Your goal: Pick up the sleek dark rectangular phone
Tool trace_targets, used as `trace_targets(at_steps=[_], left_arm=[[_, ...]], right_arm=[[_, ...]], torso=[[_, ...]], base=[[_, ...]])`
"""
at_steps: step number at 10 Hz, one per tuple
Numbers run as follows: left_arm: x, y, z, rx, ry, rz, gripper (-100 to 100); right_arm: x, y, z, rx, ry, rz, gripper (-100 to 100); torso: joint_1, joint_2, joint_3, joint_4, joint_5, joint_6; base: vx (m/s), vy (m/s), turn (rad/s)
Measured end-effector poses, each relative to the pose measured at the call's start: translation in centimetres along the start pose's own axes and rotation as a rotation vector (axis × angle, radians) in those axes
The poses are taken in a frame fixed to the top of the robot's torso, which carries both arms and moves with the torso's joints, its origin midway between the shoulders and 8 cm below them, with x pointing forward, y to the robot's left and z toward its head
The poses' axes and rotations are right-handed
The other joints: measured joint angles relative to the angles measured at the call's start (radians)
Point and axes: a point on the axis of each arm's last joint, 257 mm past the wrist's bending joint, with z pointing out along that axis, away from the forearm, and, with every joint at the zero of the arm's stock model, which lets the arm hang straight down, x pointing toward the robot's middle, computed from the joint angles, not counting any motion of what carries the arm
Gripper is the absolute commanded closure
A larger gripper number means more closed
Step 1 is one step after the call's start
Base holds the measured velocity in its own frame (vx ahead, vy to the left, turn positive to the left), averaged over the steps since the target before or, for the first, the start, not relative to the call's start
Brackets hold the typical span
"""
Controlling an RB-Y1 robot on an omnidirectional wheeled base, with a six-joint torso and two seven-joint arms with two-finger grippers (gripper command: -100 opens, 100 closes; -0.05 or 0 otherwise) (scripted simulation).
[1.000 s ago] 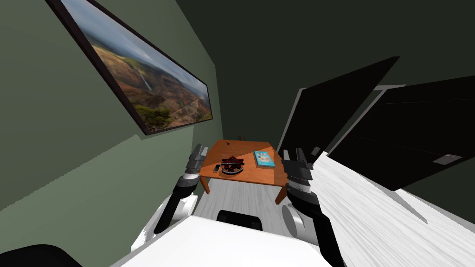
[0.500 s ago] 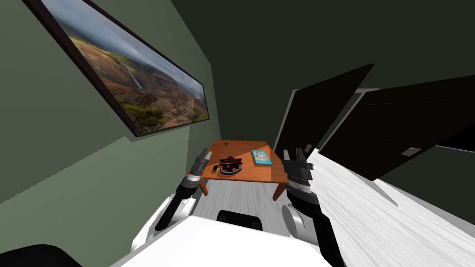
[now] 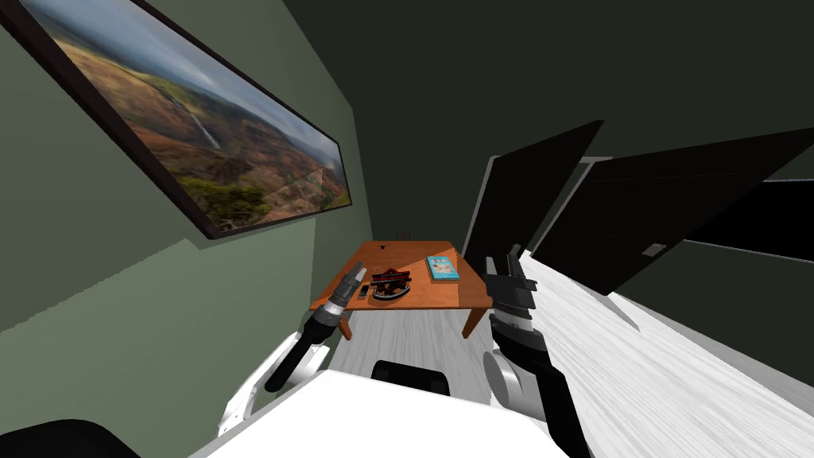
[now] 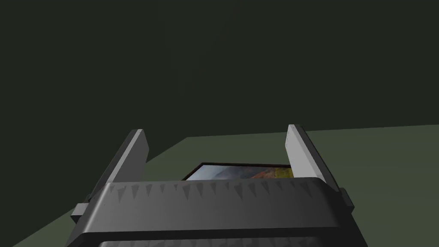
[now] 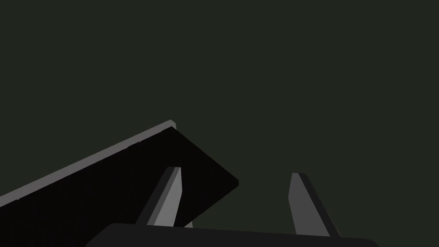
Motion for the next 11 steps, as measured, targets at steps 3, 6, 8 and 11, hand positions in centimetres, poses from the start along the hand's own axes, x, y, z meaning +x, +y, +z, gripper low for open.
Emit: trace_targets(at_steps=[3,6,8,11], left_arm=[[1.5,3.2,-0.7,-0.075,0.076,-0.009,-100],[2.6,7.2,-2.8,-0.178,0.155,-0.027,-100],[3.6,9.2,-4.1,-0.241,0.204,-0.038,-100],[4.1,13.2,-7.0,-0.353,0.264,-0.051,-100]], right_arm=[[0.0,0.0,0.0,0.000,0.000,0.000,0],[0.0,0.0,0.0,0.000,0.000,0.000,0],[0.0,0.0,0.0,0.000,0.000,0.000,0],[0.0,0.0,0.0,0.000,0.000,0.000,0]], torso=[[0.000,0.000,0.000,0.000,0.000,-0.001],[0.000,0.000,0.000,0.000,0.000,0.000],[0.000,0.000,0.000,0.000,0.000,0.000],[0.000,0.000,0.000,0.000,0.000,-0.001]], base=[[-0.009,0.001,-0.155],[-0.006,0.002,-0.144],[-0.006,0.002,-0.160],[-0.005,0.001,-0.204]])
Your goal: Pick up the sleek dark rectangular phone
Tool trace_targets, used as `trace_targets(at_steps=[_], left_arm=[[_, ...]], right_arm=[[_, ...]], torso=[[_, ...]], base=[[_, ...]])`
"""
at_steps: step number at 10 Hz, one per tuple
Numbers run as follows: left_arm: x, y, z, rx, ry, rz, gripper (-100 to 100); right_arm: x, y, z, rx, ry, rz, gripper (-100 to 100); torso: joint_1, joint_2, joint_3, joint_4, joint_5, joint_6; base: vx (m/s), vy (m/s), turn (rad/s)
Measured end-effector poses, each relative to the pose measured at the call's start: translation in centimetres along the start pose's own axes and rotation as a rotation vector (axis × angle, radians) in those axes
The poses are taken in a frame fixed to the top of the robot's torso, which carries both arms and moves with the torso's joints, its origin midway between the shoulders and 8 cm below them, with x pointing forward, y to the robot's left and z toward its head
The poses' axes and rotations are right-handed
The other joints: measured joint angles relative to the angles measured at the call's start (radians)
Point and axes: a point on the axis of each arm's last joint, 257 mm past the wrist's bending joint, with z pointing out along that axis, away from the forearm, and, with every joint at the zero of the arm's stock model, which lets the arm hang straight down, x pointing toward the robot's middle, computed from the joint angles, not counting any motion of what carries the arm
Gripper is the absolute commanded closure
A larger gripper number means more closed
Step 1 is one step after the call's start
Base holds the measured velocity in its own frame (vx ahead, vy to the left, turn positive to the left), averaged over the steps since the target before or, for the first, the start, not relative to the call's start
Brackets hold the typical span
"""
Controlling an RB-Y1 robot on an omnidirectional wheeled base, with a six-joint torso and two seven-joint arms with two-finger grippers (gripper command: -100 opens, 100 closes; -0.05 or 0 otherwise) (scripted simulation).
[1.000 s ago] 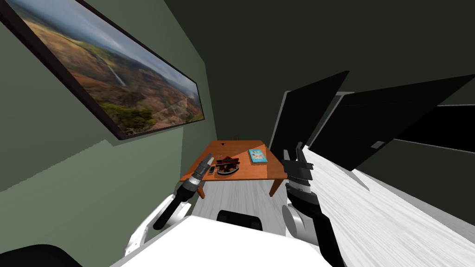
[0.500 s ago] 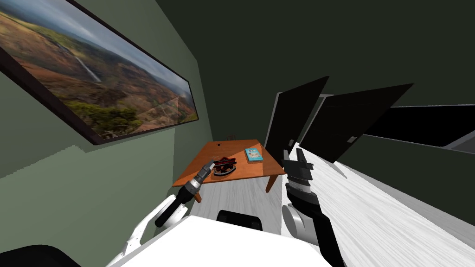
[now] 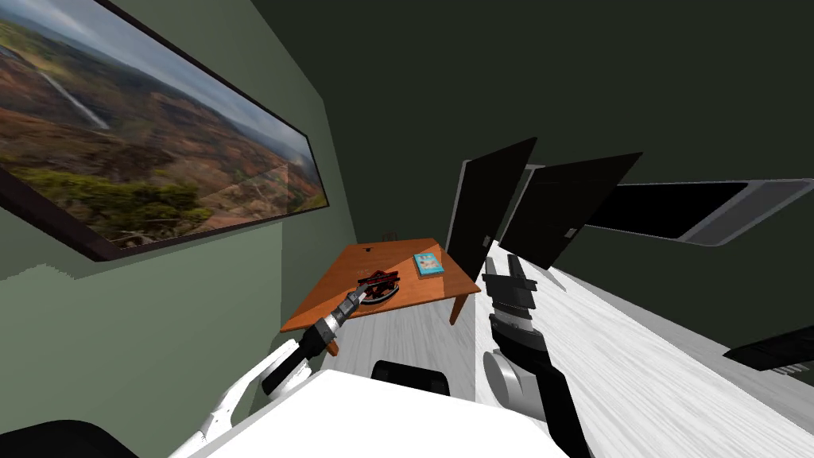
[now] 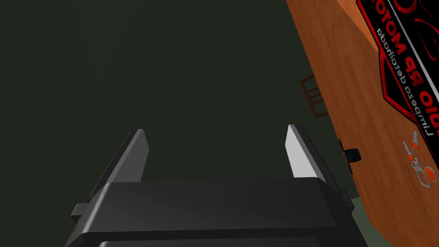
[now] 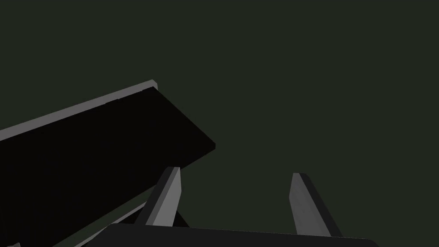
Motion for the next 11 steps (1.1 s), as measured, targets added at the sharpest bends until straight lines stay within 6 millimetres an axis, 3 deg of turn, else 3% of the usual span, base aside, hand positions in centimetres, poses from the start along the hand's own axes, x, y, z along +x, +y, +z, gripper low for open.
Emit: trace_targets(at_steps=[6,11], left_arm=[[1.3,9.5,-3.9,-0.249,0.109,-0.040,-100],[0.7,18.6,-11.0,-0.510,0.170,-0.075,-100]], right_arm=[[0.0,0.0,0.0,0.000,0.000,0.000,0],[0.0,0.0,0.0,0.000,0.000,0.000,0]], torso=[[0.000,0.000,0.000,0.000,0.000,0.000],[0.000,-0.001,0.000,0.000,0.000,0.000]], base=[[-0.004,0.006,-0.176],[0.002,0.007,-0.242]])
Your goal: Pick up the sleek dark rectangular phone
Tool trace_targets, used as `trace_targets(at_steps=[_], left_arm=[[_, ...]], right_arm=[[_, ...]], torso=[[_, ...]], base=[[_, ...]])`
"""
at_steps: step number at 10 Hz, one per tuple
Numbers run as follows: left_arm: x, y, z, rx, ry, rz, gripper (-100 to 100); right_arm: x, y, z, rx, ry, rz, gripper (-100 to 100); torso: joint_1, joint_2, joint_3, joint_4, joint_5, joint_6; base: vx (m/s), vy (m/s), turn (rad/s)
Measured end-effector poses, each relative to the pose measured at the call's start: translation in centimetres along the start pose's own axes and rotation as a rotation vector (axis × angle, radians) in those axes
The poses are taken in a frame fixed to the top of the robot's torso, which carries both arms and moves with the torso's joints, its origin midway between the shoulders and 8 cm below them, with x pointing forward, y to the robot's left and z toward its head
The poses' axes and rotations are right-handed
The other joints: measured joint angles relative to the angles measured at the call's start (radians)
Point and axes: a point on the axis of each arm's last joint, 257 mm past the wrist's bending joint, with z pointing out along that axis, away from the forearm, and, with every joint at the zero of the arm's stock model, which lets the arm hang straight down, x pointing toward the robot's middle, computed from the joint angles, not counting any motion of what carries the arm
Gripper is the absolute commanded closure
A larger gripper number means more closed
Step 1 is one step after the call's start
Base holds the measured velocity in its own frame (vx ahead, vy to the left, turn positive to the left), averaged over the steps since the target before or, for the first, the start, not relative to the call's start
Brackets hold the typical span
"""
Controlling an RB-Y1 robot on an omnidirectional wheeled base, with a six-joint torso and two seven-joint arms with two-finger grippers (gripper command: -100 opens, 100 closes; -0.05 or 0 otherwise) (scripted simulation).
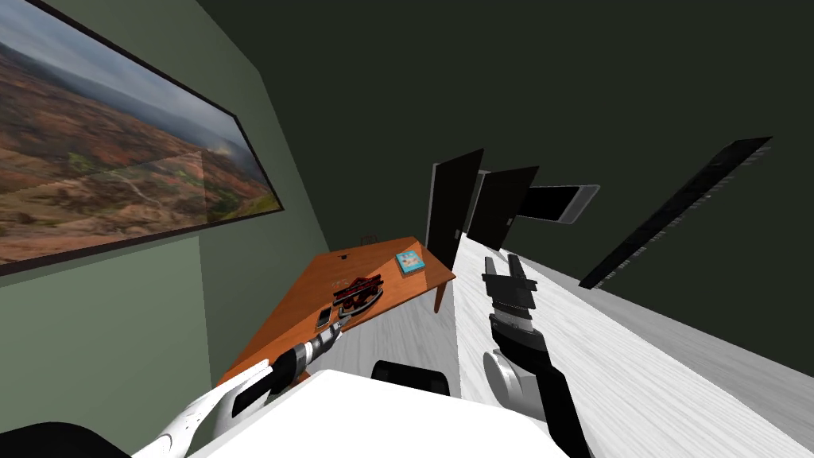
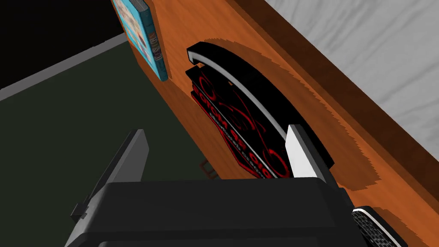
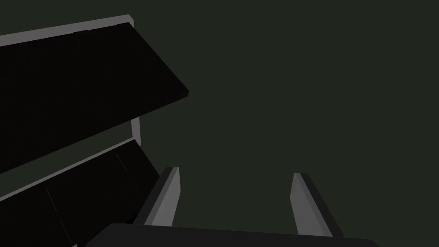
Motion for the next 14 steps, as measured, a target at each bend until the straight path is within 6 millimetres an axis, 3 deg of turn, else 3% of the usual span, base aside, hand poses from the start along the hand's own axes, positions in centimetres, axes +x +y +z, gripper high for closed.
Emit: trace_targets(at_steps=[1,5,9,14], left_arm=[[0.1,1.9,-1.4,-0.066,0.010,-0.012,-100],[-0.8,7.1,-3.4,-0.192,0.017,-0.027,-100],[-2.4,15.2,-9.1,-0.409,0.001,-0.063,-100],[-4.1,20.3,-13.5,-0.569,-0.018,-0.088,-100]], right_arm=[[0.0,0.0,0.0,0.000,0.000,0.000,0],[0.0,0.0,0.0,0.000,0.000,0.000,0],[0.0,0.0,0.0,0.000,0.000,0.000,0],[0.0,0.0,0.0,0.000,0.000,0.000,0]], torso=[[-0.001,0.000,0.000,0.000,0.000,0.000],[-0.001,0.000,0.000,0.000,0.000,0.000],[-0.001,-0.001,-0.001,0.000,0.000,0.001],[-0.001,-0.001,-0.001,0.000,0.000,0.000]], base=[[0.006,0.007,-0.132],[0.007,0.000,-0.168],[0.017,0.002,-0.226],[0.018,-0.001,-0.182]])
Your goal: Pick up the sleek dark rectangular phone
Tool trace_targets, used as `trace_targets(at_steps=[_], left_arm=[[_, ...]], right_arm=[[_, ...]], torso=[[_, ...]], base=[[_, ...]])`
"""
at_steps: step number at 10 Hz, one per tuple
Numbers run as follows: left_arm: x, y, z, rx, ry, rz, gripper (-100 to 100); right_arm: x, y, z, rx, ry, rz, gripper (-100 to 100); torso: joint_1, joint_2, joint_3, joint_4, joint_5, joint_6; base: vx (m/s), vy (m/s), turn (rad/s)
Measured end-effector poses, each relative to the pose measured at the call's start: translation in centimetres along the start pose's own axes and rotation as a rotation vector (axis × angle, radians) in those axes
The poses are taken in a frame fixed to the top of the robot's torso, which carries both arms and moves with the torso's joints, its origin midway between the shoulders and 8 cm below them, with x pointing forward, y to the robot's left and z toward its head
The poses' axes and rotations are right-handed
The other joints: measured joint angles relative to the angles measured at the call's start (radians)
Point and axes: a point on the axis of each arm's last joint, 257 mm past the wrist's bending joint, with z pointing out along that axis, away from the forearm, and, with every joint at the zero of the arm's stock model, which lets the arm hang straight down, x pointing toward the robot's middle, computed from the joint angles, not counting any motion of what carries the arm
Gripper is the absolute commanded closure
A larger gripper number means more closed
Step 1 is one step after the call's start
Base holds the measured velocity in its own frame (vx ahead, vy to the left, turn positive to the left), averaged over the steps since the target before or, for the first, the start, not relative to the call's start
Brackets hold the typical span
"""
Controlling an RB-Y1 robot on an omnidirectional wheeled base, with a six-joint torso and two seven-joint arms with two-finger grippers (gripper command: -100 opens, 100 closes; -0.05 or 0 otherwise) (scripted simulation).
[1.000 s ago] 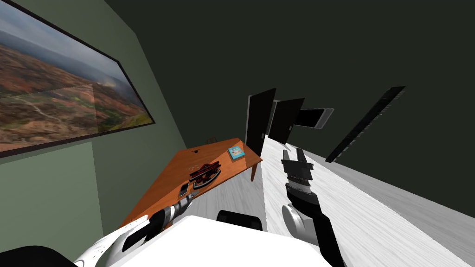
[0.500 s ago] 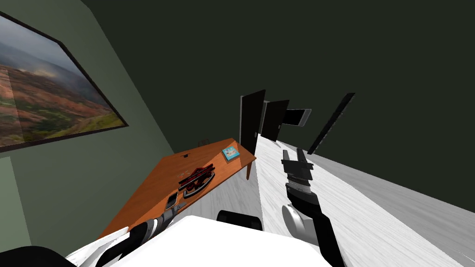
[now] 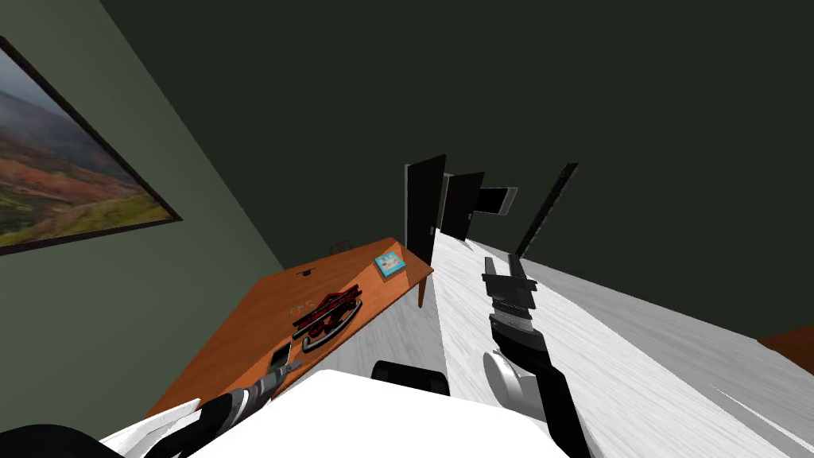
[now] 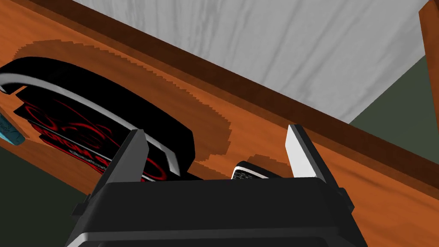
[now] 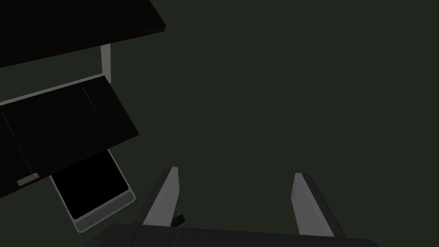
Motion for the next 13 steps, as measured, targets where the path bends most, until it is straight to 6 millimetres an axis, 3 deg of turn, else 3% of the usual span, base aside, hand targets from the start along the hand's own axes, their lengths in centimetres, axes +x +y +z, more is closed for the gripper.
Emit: trace_targets(at_steps=[2,4,7,10,13], left_arm=[[-1.5,5.0,-1.9,-0.110,-0.026,-0.036,-100],[-1.8,8.1,-3.2,-0.179,-0.040,-0.057,-100],[-2.6,11.1,-4.3,-0.253,-0.055,-0.078,-100],[-2.9,15.5,-6.4,-0.350,-0.077,-0.120,-100],[-2.0,18.1,-7.4,-0.415,-0.080,-0.147,-100]], right_arm=[[0.0,0.0,0.0,0.000,0.000,0.000,0],[0.0,0.0,0.0,0.000,0.000,0.000,0],[0.0,0.0,0.0,0.000,0.000,0.000,0],[0.0,0.0,0.0,0.000,0.000,0.000,0],[0.0,0.0,0.0,0.000,0.000,0.000,0]], torso=[[0.001,-0.001,-0.001,0.000,0.000,0.000],[0.000,-0.001,-0.001,0.000,0.000,-0.001],[0.000,0.000,0.000,0.000,0.000,-0.001],[0.001,-0.002,-0.001,0.000,0.000,-0.001],[0.001,-0.001,-0.001,0.000,0.000,-0.001]], base=[[0.032,0.013,-0.246],[0.033,0.005,-0.138],[0.024,0.010,-0.162],[0.035,0.021,-0.189],[0.032,0.023,-0.167]])
